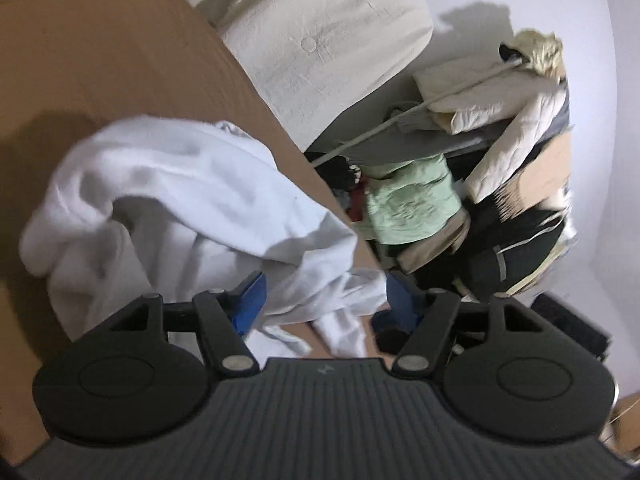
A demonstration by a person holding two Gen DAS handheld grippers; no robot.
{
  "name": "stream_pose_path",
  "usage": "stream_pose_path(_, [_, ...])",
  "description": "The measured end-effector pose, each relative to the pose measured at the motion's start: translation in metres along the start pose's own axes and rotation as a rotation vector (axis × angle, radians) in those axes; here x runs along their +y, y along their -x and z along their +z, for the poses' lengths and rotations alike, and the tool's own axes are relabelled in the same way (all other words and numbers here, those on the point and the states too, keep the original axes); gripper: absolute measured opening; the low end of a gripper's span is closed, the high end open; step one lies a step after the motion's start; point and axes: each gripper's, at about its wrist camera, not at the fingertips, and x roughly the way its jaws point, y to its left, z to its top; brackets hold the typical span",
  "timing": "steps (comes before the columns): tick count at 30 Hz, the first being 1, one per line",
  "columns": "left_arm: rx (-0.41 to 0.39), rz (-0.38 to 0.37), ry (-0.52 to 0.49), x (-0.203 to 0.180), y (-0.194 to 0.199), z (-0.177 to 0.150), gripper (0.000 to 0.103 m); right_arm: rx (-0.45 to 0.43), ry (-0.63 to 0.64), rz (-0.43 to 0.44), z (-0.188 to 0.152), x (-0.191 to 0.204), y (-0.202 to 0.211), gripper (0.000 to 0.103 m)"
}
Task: Fold clothes
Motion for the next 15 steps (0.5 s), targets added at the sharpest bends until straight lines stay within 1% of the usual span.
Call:
stream_pose_path(3, [0.024,0.018,-0.067,-0.011,-0.005,-0.001,0.066,0.015,0.004,-0.041,0.007,0.000,0.005,0.008])
stream_pose_path(4, [0.047,0.073,-0.124,-0.017,-0.009,-0.002,0.066,0.020,-0.006,-0.061,0.012,-0.003,0.007,0.012])
stream_pose_path(5, [0.051,0.128,-0.191,-0.024,-0.011,-0.004,0.066,0.034,-0.018,-0.083,0.016,-0.007,0.011,0.019])
stream_pose_path(6, [0.054,0.161,-0.244,-0.028,-0.013,-0.007,0.066,0.072,-0.034,-0.110,0.021,-0.012,0.017,0.022])
stream_pose_path(7, [0.058,0.191,-0.296,-0.032,-0.016,-0.010,0.066,0.090,-0.034,-0.137,0.024,-0.014,0.023,0.035])
stream_pose_path(8, [0.061,0.221,-0.347,-0.036,-0.018,-0.013,0.066,0.078,-0.033,-0.164,0.025,-0.018,0.029,0.054])
stream_pose_path(10, [0.070,0.220,-0.358,-0.039,-0.024,-0.014,0.066,0.034,-0.060,-0.203,0.025,-0.031,0.037,0.072])
stream_pose_path(11, [0.068,0.214,-0.354,-0.039,-0.027,-0.015,0.065,0.009,-0.089,-0.216,0.023,-0.040,0.038,0.077])
stream_pose_path(13, [0.029,0.291,-0.402,-0.044,-0.031,-0.017,0.064,-0.008,-0.196,-0.232,0.013,-0.068,0.029,0.078])
stream_pose_path(14, [0.007,0.363,-0.464,-0.049,-0.034,-0.020,0.064,-0.005,-0.260,-0.238,0.007,-0.082,0.023,0.078])
stream_pose_path(15, [-0.008,0.413,-0.531,-0.053,-0.037,-0.023,0.064,-0.001,-0.339,-0.241,-0.001,-0.097,0.015,0.078])
